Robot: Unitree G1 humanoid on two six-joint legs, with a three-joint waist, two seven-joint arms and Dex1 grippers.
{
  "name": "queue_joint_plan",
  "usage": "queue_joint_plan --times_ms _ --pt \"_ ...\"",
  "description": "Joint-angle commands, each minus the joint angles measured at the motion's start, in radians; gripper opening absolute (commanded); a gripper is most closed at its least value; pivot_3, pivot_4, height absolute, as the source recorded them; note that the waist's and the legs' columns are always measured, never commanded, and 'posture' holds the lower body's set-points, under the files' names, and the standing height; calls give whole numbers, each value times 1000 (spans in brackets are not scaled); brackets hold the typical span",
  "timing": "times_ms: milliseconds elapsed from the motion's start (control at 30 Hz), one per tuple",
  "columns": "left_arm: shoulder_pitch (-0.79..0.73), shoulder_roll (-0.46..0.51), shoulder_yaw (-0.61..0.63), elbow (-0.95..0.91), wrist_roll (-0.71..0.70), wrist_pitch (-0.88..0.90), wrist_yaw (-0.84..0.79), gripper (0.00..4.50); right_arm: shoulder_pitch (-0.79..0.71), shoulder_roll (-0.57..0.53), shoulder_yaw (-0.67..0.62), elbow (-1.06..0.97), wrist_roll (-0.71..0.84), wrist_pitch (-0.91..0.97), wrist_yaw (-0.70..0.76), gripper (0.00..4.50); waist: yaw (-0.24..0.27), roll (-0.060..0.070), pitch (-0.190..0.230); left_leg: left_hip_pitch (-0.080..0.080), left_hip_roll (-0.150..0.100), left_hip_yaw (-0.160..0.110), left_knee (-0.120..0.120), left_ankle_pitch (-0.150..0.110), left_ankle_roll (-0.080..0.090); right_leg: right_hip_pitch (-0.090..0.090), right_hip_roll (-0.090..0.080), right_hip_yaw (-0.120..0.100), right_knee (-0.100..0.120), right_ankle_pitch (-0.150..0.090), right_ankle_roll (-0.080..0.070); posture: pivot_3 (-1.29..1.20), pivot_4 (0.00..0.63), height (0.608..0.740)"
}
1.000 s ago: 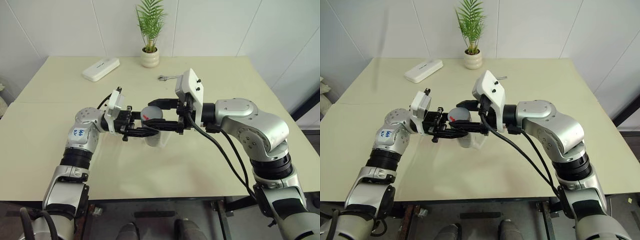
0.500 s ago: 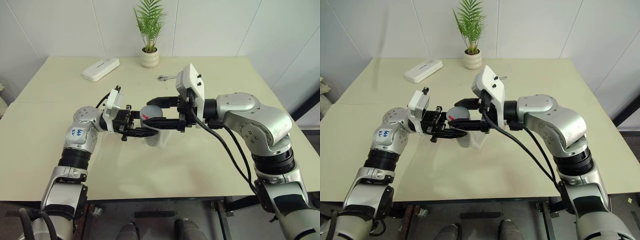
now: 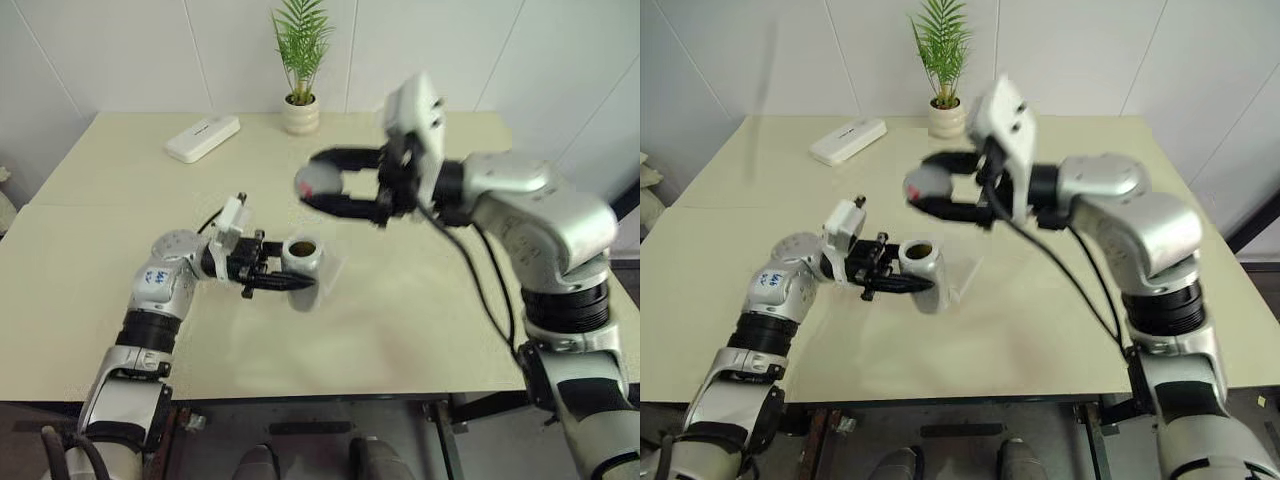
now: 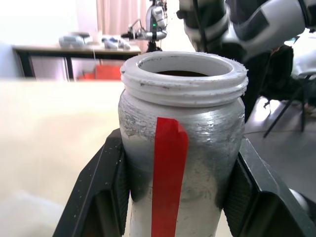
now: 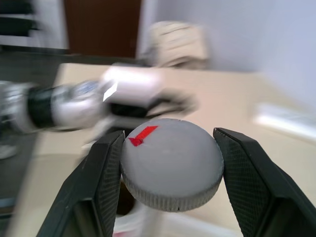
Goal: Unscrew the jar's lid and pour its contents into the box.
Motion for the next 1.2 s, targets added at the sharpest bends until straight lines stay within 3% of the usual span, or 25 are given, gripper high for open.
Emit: queue_joint_plan --times_ms 33,267,500,800,1200 --pt "-23 15 6 -32 -7 -3 -70 2001 -25 -9 -15 4 -10 -29 13 2537 -2 0 0 0 0 0 0 0 0 0 0 0 0 0 0 0 150 740" --pt "-59 44 51 10 9 -55 -34 2001 37 -63 -40 24 -58 -18 -24 2537 1 0 0 0 0 0 0 0 0 0 0 0 0 0 0 0 150 740" --pt "-102 125 122 84 48 -111 26 2001 248 -159 -62 16 -165 18 -140 2537 -1 1 1 0 0 1 0 0 0 0 0 1 -1 0 0 0 150 740" --pt "-104 146 187 174 124 -239 176 2001 517 -79 -68 36 -246 34 -310 2537 0 2 1 0 0 1 0 -1 1 0 0 1 0 0 0 0 150 740" --pt "-115 118 210 209 165 -356 303 2001 630 -7 -75 99 -302 -9 -381 2537 0 1 1 0 0 2 1 -1 0 0 0 2 0 0 1 0 150 740"
